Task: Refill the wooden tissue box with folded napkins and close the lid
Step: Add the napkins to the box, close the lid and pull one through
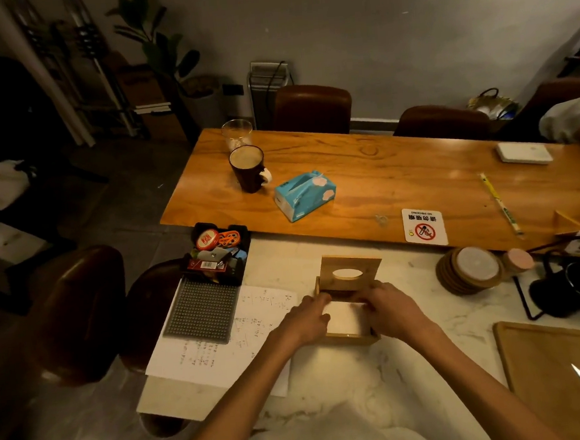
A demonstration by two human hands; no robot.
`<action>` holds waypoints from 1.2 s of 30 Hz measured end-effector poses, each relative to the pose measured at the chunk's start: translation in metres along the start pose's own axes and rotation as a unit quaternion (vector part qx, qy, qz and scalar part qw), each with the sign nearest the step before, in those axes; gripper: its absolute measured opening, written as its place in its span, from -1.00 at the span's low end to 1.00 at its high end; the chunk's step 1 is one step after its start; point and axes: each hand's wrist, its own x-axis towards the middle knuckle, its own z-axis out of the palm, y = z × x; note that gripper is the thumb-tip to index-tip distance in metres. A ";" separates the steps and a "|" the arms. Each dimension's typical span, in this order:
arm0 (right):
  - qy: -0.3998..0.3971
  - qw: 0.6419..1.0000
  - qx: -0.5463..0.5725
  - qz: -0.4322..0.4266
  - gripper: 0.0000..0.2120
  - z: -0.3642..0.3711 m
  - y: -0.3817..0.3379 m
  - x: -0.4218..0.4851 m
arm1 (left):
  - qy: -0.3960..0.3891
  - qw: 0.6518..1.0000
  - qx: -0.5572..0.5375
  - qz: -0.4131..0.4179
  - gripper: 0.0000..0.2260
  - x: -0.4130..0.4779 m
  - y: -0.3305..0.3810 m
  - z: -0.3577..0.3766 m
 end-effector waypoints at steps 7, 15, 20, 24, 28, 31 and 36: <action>-0.127 0.987 -0.008 0.094 -0.55 0.012 -0.007 0.010 | -0.083 0.987 0.115 -0.073 -0.64 0.026 0.019 -0.009; -0.140 0.984 0.020 0.111 -0.45 0.020 0.001 0.015 | -0.110 0.982 0.130 -0.081 -0.57 0.032 0.021 -0.013; -0.141 0.983 0.011 0.115 -0.48 0.019 0.000 0.014 | -0.114 0.981 0.143 -0.072 -0.56 0.033 0.020 -0.011; -0.137 0.983 -0.023 0.116 -0.50 0.017 -0.003 0.011 | -0.105 0.980 0.155 -0.067 -0.53 0.030 0.019 -0.010; -0.035 0.991 -0.062 0.114 -0.54 0.010 -0.013 -0.009 | -0.120 0.981 0.143 -0.058 -0.42 0.025 0.017 -0.014; 0.015 0.996 -0.045 0.080 -0.68 0.004 -0.025 -0.011 | -0.130 0.981 0.139 -0.043 -0.42 0.025 0.020 -0.021; -0.123 0.991 0.048 0.032 -0.63 0.010 -0.043 0.019 | -0.170 0.976 0.131 -0.026 -0.41 0.025 0.030 -0.040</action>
